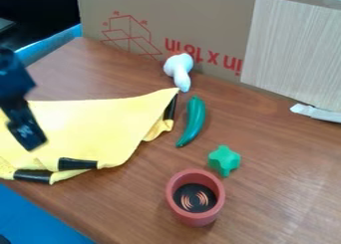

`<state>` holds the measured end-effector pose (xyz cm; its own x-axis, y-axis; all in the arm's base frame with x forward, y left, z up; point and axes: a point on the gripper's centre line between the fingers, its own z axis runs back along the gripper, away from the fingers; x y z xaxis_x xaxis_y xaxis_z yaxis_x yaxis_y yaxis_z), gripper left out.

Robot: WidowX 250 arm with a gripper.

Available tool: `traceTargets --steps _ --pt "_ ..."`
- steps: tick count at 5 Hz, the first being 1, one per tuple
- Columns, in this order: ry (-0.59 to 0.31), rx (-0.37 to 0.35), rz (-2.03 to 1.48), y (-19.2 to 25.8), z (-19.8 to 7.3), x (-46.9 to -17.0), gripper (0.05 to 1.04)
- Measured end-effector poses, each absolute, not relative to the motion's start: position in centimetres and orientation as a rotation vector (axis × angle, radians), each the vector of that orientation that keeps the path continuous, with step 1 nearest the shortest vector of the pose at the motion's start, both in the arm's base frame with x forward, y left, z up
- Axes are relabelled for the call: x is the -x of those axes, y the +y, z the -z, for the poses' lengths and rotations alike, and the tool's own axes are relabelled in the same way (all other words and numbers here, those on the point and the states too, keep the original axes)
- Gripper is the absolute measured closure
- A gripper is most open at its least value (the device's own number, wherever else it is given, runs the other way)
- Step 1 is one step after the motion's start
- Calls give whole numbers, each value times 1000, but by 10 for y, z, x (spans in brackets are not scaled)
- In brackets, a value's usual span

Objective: The robot bend cloth

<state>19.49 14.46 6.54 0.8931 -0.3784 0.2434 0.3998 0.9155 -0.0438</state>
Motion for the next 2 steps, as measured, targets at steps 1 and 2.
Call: traceTargets --steps 1,2 --pt "-262 92 310 162 -67 -183 83" --pt "-291 9 204 185 -72 -175 83"
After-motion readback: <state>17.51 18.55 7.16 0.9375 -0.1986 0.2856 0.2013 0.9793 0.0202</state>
